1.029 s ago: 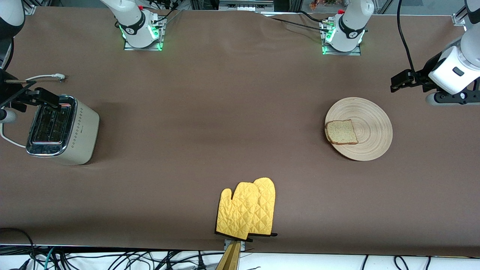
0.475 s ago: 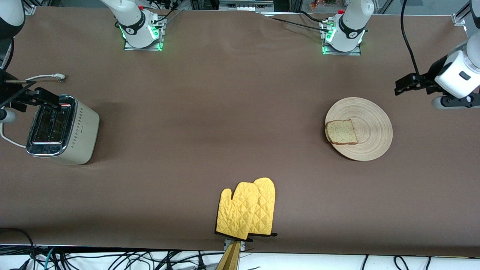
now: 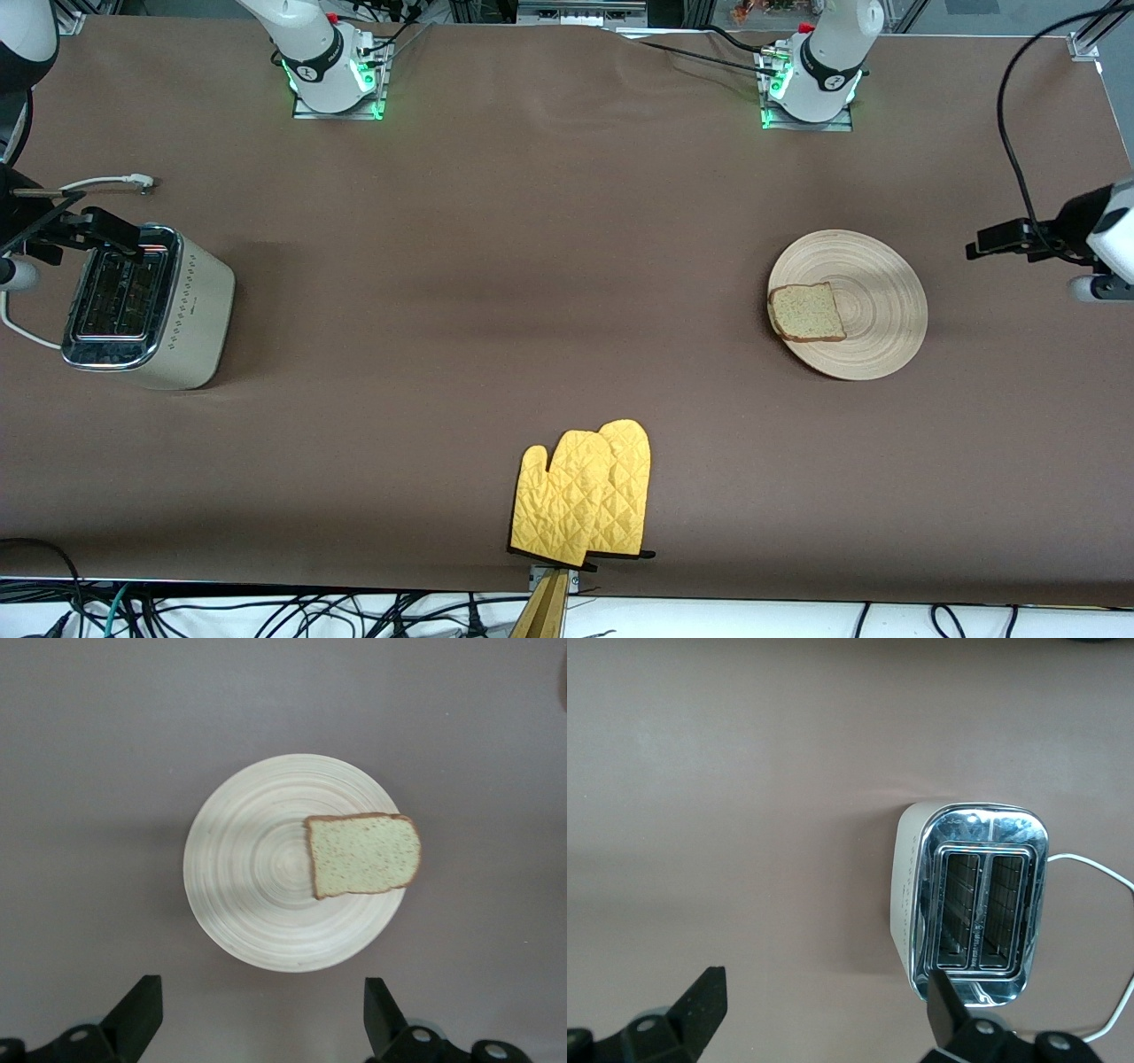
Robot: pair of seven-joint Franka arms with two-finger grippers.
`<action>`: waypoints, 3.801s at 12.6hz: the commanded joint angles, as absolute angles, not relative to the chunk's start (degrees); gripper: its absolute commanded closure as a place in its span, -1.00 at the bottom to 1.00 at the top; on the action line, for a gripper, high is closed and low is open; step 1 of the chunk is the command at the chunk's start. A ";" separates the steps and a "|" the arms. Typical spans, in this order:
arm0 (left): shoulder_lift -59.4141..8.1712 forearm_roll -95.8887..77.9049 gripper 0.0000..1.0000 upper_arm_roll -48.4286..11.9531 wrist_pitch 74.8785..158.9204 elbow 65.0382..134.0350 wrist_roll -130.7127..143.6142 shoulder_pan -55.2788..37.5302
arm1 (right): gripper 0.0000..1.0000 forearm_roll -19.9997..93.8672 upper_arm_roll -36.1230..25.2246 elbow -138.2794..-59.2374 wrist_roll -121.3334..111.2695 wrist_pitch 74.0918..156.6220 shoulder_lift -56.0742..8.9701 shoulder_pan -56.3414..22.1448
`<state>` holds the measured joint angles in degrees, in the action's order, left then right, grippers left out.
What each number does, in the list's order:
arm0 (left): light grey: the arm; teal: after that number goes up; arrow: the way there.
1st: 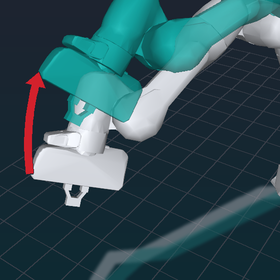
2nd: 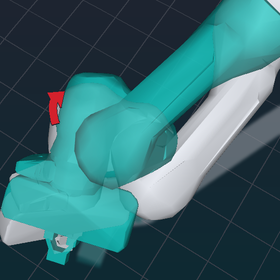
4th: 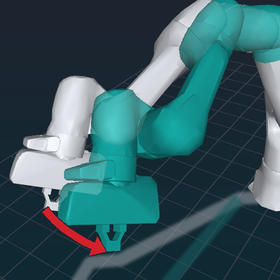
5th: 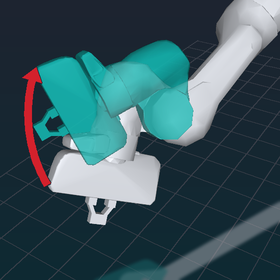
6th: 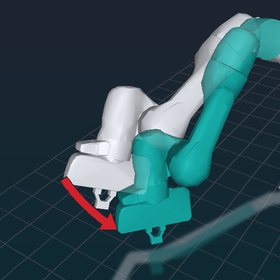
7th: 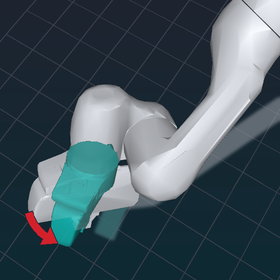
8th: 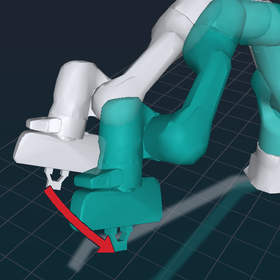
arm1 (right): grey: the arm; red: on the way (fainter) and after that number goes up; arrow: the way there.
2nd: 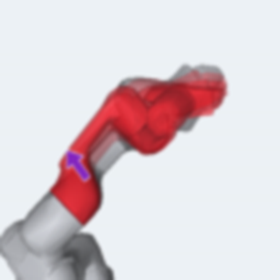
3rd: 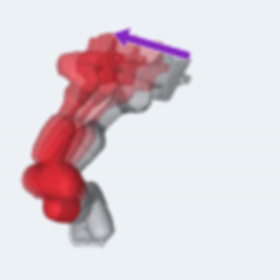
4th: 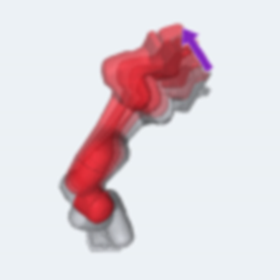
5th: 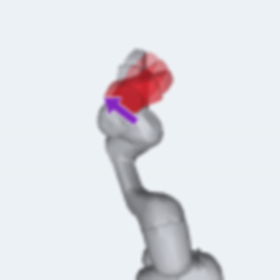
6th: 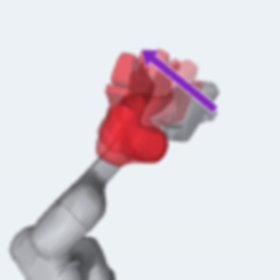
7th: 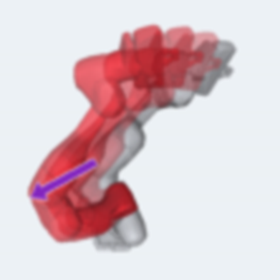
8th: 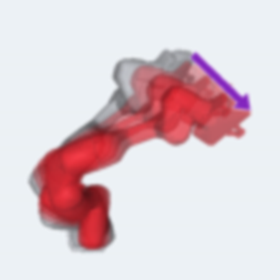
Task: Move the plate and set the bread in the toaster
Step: 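Move the left gripper toward the rim of the wooden plate, then close the left gripper on the wooden plate rim, then drag the plate with the left gripper toward the table middle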
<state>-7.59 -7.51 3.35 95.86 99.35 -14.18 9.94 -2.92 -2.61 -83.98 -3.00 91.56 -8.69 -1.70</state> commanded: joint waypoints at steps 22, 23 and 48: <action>-35.77 -45.96 -1.00 8.61 107.31 109.77 -75.06 23.91 | -1.00 -2.90 -2.37 -82.71 -2.90 91.05 -9.14 -1.67; -35.95 -46.05 -1.00 8.61 107.49 110.38 -74.36 23.91 | -1.00 -2.90 -2.37 -82.71 -2.90 91.05 -9.14 -1.58; -37.35 -50.10 1.00 7.91 105.82 113.12 -64.16 23.20 | -1.00 -2.90 -2.64 -81.65 -3.34 91.85 -10.72 -1.05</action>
<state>-36.93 -48.61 8.43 104.40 112.49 -63.43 23.69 -2.91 -2.85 -83.09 -3.00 92.25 -10.21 -1.30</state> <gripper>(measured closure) 0.855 0.000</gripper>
